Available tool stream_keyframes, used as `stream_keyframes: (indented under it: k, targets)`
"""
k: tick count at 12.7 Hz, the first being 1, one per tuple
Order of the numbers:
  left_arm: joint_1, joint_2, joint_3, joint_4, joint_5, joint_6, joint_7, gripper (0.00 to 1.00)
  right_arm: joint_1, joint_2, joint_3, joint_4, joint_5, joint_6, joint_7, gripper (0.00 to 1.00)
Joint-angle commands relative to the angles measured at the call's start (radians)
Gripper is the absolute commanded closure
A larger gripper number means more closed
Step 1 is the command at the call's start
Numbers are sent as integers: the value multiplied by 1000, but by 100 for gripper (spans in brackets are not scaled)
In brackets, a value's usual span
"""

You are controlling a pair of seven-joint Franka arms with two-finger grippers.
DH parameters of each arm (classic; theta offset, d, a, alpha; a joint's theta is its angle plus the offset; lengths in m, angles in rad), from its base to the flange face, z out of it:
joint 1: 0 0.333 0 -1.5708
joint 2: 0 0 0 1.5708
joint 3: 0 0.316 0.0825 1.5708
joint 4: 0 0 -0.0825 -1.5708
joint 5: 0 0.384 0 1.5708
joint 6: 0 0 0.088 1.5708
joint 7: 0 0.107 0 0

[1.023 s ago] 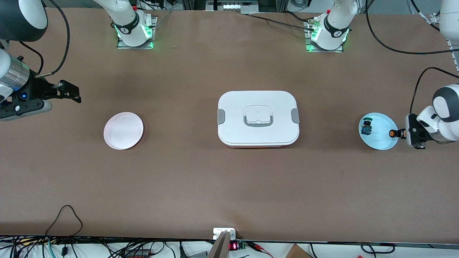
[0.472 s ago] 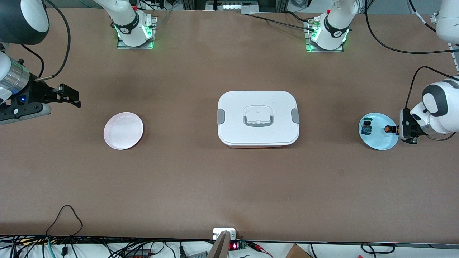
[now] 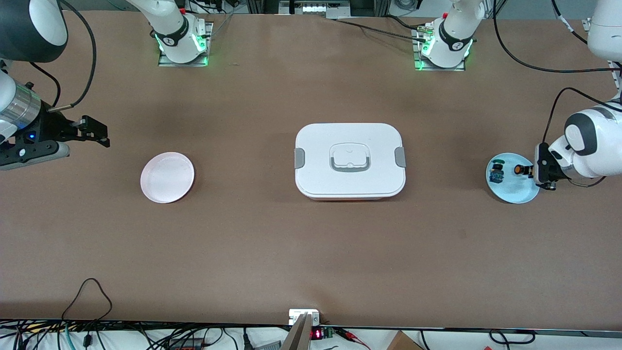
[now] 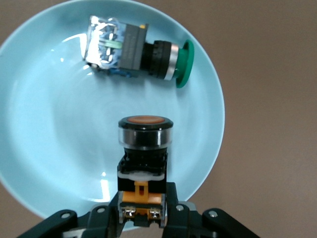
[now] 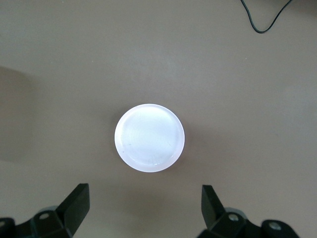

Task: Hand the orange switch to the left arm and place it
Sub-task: 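Open the left gripper to release the orange switch on the plate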

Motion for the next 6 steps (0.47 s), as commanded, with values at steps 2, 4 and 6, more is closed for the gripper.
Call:
stream_keyframes:
  k: [2, 4, 6]
  targets:
    - [13, -21, -12, -50, 8, 26, 26, 100, 1, 15, 2, 25, 4, -7, 13, 0]
    - [13, -22, -14, -52, -4, 26, 22, 43, 4, 15, 2, 25, 4, -4, 13, 0]
    - [11, -41, -12, -50, -76, 11, 26, 0, 6, 15, 2, 25, 1, -4, 13, 0]
